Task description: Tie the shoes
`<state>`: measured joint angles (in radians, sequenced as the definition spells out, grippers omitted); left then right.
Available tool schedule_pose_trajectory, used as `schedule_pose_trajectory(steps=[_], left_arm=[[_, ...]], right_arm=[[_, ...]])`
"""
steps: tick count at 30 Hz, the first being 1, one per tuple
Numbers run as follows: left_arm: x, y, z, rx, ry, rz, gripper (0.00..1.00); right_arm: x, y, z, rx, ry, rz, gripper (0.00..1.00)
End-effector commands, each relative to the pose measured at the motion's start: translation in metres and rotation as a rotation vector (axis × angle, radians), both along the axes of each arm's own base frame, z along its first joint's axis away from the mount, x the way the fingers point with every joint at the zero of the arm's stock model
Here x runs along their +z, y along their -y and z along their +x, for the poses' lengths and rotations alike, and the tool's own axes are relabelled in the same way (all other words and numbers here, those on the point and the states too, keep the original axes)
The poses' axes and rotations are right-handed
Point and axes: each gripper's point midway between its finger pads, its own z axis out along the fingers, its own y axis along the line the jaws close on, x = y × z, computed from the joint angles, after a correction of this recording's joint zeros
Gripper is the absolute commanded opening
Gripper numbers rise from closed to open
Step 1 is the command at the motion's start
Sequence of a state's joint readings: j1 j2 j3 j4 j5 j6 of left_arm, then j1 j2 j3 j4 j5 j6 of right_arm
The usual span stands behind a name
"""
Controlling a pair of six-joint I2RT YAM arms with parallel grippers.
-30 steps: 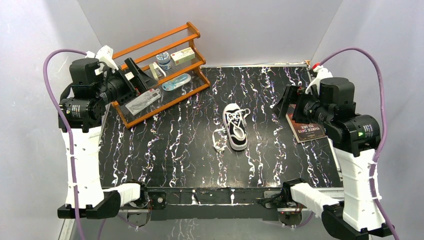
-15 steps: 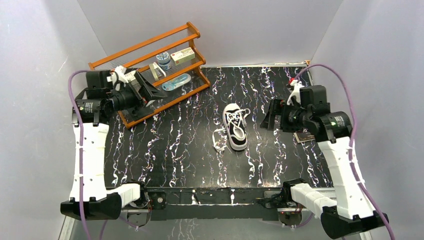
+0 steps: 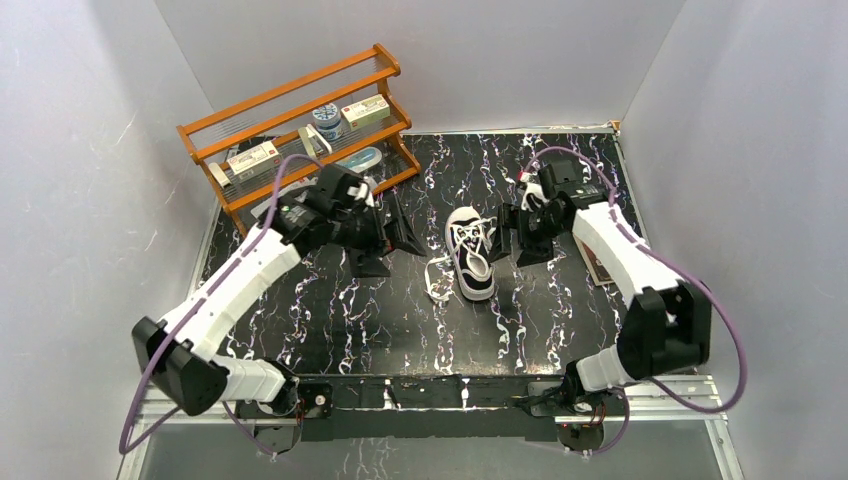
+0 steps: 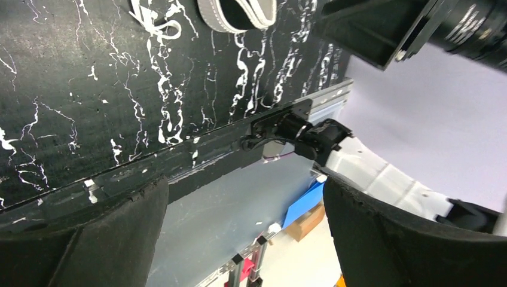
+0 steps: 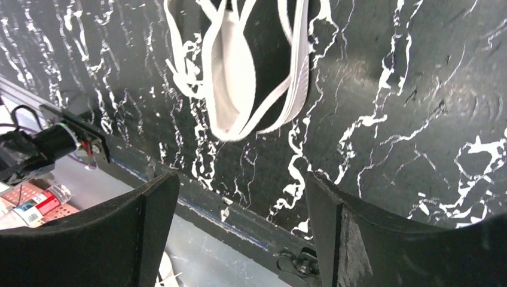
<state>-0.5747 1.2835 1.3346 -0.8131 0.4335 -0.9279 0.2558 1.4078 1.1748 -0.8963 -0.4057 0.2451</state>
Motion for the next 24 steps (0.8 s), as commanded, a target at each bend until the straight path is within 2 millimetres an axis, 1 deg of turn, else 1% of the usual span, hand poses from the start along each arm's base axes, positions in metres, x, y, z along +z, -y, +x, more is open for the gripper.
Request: schedule_pose_trajectory(steps=[1, 4, 7, 10, 15, 18, 21, 24], left_arm=[[-0.016, 0.015, 0.009, -0.04, 0.03, 0.063, 0.98], [-0.031, 0.017, 0.019, -0.093, 0.032, 0.125, 0.98], [-0.038, 0.018, 0.031, -0.14, 0.047, 0.197, 0.98], [-0.043, 0.018, 0.036, -0.171, 0.054, 0.228, 0.98], [-0.047, 0.01, 0.034, -0.178, 0.082, 0.251, 0.98], [-0.05, 0.001, 0.03, -0.188, 0.092, 0.287, 0.98], [-0.054, -0.008, 0.025, -0.21, 0.101, 0.321, 0.98], [-0.056, -0.01, 0.024, -0.225, 0.11, 0.311, 0.98]], right_arm=[[-0.008, -0.015, 0.04, 0.058, 0.087, -0.021, 0.82], [-0.024, -0.023, 0.051, 0.119, 0.097, -0.082, 0.71], [-0.039, -0.024, 0.059, 0.144, 0.135, -0.16, 0.65], [-0.054, -0.029, 0.059, 0.169, 0.093, -0.174, 0.58], [-0.079, -0.035, 0.048, 0.21, 0.05, -0.264, 0.48], [-0.085, -0.036, 0.044, 0.206, 0.043, -0.318, 0.35], [-0.085, -0.042, 0.038, 0.197, 0.025, -0.328, 0.29], [-0.082, -0.046, 0.026, 0.179, -0.004, -0.336, 0.21]])
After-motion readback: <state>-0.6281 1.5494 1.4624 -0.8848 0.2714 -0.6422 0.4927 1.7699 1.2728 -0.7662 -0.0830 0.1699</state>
